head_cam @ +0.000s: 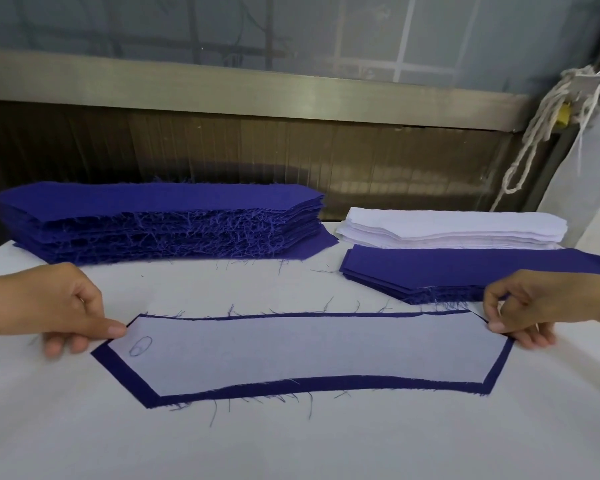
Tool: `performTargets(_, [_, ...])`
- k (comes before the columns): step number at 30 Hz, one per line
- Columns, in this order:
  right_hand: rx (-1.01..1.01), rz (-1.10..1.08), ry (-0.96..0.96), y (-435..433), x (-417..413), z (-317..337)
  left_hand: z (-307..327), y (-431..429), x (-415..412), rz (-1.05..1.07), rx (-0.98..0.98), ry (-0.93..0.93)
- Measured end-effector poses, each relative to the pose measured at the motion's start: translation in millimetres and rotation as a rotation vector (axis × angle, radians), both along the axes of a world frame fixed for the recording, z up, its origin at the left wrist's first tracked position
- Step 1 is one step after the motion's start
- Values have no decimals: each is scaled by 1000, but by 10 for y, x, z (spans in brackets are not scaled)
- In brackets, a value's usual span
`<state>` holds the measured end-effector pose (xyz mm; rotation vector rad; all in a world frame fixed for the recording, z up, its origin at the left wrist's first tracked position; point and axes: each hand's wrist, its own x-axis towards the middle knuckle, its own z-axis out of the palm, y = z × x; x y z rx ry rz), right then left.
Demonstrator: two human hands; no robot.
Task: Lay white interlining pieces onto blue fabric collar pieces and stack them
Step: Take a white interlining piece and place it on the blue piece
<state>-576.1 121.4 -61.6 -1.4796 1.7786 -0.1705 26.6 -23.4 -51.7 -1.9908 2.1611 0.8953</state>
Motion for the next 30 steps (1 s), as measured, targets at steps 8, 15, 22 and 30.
performTargets(8, [17, 48, 31, 44, 127, 114, 230, 264, -361, -107, -186, -18])
performTargets(15, [-284, -193, -49, -33, 156, 458, 359, 234, -1342, -327, -536, 159])
performTargets(22, [-584, -642, 6, -421, -280, 508, 427, 40, -2592, -555, -683, 429])
performTargets(30, [-781, -887, 366, -831, -1053, 218, 331, -311, -3520, -676, -808, 239])
